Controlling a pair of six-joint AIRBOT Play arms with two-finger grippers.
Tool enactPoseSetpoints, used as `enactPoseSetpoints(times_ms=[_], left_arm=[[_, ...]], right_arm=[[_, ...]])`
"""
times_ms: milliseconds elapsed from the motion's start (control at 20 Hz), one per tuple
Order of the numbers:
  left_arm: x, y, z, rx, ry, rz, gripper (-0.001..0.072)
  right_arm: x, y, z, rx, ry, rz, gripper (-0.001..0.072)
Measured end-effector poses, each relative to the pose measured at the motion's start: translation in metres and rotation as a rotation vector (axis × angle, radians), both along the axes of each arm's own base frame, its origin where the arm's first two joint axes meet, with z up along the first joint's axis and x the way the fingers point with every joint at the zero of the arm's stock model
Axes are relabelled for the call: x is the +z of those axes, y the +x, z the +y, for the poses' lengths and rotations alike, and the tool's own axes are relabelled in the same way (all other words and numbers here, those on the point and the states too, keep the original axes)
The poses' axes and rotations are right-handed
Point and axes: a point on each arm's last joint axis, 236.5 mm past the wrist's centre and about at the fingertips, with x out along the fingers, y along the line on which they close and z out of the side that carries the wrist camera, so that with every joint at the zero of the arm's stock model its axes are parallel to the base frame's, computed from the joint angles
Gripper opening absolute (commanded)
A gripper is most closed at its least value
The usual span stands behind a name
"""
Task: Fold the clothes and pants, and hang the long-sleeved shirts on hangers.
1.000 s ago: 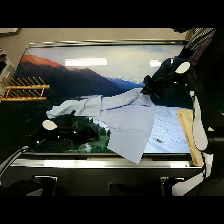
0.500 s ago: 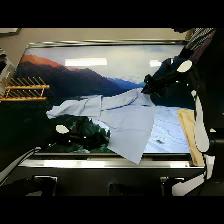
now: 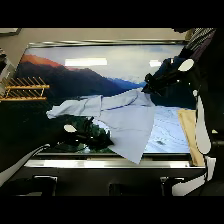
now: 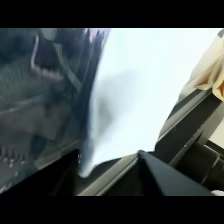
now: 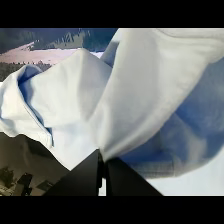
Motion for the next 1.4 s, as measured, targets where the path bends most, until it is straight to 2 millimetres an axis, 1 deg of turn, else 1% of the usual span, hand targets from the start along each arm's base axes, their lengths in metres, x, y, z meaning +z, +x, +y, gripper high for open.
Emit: enactPoseSetpoints(times_ms=[50,100,250,350,400,450,500,600,650,700,800,900,1000,1050,1100,1150,1200,1250,1300,1350,1400], left_arm=[[-0.003,0.002,-0.002,-0.005,0.005,-0.005,0.0055],[-0.005,0.002,-0.003,-0.012,0.012,-0.012,0.0021],[0.001,0.003,-0.007,-0.039,-0.011,-0.036,0.0021],[0.014,0.012,-0.005,-0.039,-0.034,-0.075,0.0020],[0.023,0.019,0.000,-0.033,-0.045,-0.102,0.0020],[0.035,0.032,0.007,-0.009,-0.057,-0.141,0.0019],[0.050,0.048,0.018,0.020,-0.064,-0.189,0.0019],[0.086,0.080,0.042,0.080,-0.073,-0.290,0.0019],[0.109,0.099,0.058,0.117,-0.073,-0.354,0.0019],[0.133,0.114,0.072,0.140,-0.071,-0.421,0.0019],[0.193,0.142,0.103,0.190,-0.063,-0.566,0.0019],[0.261,0.161,0.139,0.236,-0.016,-0.731,0.0019],[0.330,0.167,0.179,0.300,0.064,-0.891,0.0019],[0.362,0.167,0.200,0.342,0.112,-0.966,0.0019],[0.399,0.163,0.221,0.396,0.158,-1.046,0.0019],[0.431,0.155,0.239,0.444,0.196,-1.120,0.0019],[0.464,0.145,0.255,0.497,0.232,-1.192,0.0019],[0.493,0.132,0.269,0.544,0.265,-1.258,0.0019],[0.517,0.119,0.278,0.583,0.290,-1.315,0.0019],[0.540,0.103,0.286,0.625,0.307,-1.365,0.0020],[0.556,0.090,0.291,0.659,0.321,-1.405,0.0019]], right_arm=[[0.001,0.000,0.000,0.000,0.000,-0.002,0.0036],[0.002,0.000,0.000,0.000,0.000,-0.004,0.0036],[0.008,-0.003,0.000,0.005,0.000,-0.010,0.0036],[0.019,-0.003,0.000,0.004,-0.001,-0.035,0.0035],[0.028,-0.001,-0.001,-0.004,-0.003,-0.063,0.0035],[0.039,0.001,-0.002,-0.013,-0.005,-0.098,0.0035],[0.054,0.005,-0.003,-0.027,-0.006,-0.148,0.0035],[0.091,0.012,-0.005,-0.061,-0.006,-0.269,0.0035],[0.113,0.015,-0.007,-0.084,-0.003,-0.335,0.0035],[0.140,0.017,-0.009,-0.106,0.000,-0.416,0.0035],[0.199,0.015,-0.014,-0.153,0.012,-0.584,0.0035],[0.264,0.002,-0.021,-0.201,0.017,-0.766,0.0035],[0.330,-0.023,-0.032,-0.250,0.012,-0.953,0.0035],[0.365,-0.040,-0.038,-0.279,0.008,-1.050,0.0035],[0.395,-0.059,-0.043,-0.303,0.004,-1.137,0.0035],[0.425,-0.081,-0.048,-0.326,0.008,-1.224,0.0035],[0.450,-0.104,-0.051,-0.342,0.010,-1.298,0.0035],[0.474,-0.129,-0.054,-0.354,0.012,-1.372,0.0035],[0.497,-0.156,-0.057,-0.368,0.016,-1.447,0.0035],[0.515,-0.181,-0.059,-0.379,0.020,-1.510,0.0035],[0.533,-0.207,-0.061,-0.393,0.028,-1.573,0.0035]])
